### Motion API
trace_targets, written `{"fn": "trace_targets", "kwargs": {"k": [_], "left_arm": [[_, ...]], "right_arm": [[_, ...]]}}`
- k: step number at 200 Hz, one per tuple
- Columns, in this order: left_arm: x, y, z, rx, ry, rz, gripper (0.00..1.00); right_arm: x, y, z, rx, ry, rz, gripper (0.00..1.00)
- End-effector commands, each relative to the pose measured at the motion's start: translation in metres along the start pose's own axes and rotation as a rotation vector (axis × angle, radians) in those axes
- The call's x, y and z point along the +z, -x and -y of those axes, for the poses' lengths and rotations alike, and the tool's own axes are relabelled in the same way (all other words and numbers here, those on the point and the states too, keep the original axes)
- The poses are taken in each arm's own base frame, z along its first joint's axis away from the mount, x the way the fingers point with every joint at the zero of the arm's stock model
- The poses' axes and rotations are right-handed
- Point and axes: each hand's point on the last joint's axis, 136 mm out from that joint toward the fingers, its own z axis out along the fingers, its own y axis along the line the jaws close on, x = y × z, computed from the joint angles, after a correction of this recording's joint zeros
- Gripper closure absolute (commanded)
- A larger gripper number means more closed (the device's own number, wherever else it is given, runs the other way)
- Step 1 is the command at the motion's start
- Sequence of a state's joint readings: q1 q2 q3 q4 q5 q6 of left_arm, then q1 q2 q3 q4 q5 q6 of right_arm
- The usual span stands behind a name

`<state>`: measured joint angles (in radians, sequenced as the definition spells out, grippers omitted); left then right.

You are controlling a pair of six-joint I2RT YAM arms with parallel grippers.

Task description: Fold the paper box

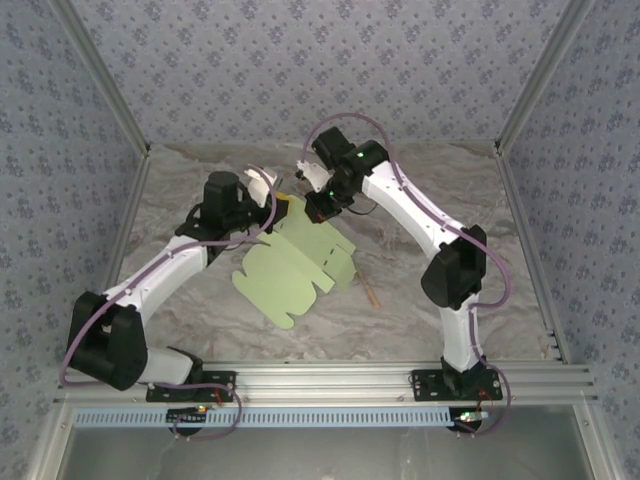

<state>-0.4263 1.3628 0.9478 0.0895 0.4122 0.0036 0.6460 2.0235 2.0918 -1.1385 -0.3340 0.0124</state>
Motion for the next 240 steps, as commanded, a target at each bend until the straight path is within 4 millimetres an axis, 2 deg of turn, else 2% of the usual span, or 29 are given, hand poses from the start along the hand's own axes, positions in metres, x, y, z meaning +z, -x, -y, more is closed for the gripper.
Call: {"fn": "trace_targets", "kwargs": {"k": [1, 46, 80, 115, 137, 175, 200, 219, 240], "left_arm": [[0.004, -0.003, 0.025, -0.030, -0.022, 0.016, 0.95], [0.015, -0.007, 0.005, -0.020, 0.198, 0.030, 0.95], [0.026, -0.006, 0.010, -0.016, 0.187, 0.034, 0.95], [0.027, -0.006, 0.016, -0.001, 0.142, 0.031, 0.91], [0.015, -0.003, 0.009, -0.031, 0.126, 0.044, 0.84], [-0.016, 0.007, 0.011, -0.084, 0.035, 0.081, 0.64], [-0.037, 0.013, 0.007, -0.122, 0.026, 0.108, 0.56], [-0.052, 0.016, -0.004, -0.182, 0.042, 0.141, 0.50], [-0.066, 0.016, -0.016, -0.261, 0.064, 0.158, 0.48]], "right_arm": [[-0.009, 0.053, -0.001, 0.013, -0.008, 0.197, 1.00], [-0.001, 0.058, -0.015, 0.008, 0.025, 0.201, 1.00], [0.002, 0.058, -0.017, 0.007, 0.030, 0.201, 1.00], [-0.002, 0.053, -0.004, 0.011, 0.013, 0.191, 1.00], [-0.009, 0.045, 0.005, -0.011, 0.005, 0.184, 1.00], [-0.013, 0.024, 0.017, -0.122, -0.011, 0.126, 1.00], [-0.016, 0.014, 0.020, -0.203, -0.006, 0.101, 1.00], [-0.020, 0.009, 0.018, -0.264, 0.004, 0.095, 1.00], [-0.023, 0.004, 0.015, -0.331, 0.016, 0.087, 1.00]]}}
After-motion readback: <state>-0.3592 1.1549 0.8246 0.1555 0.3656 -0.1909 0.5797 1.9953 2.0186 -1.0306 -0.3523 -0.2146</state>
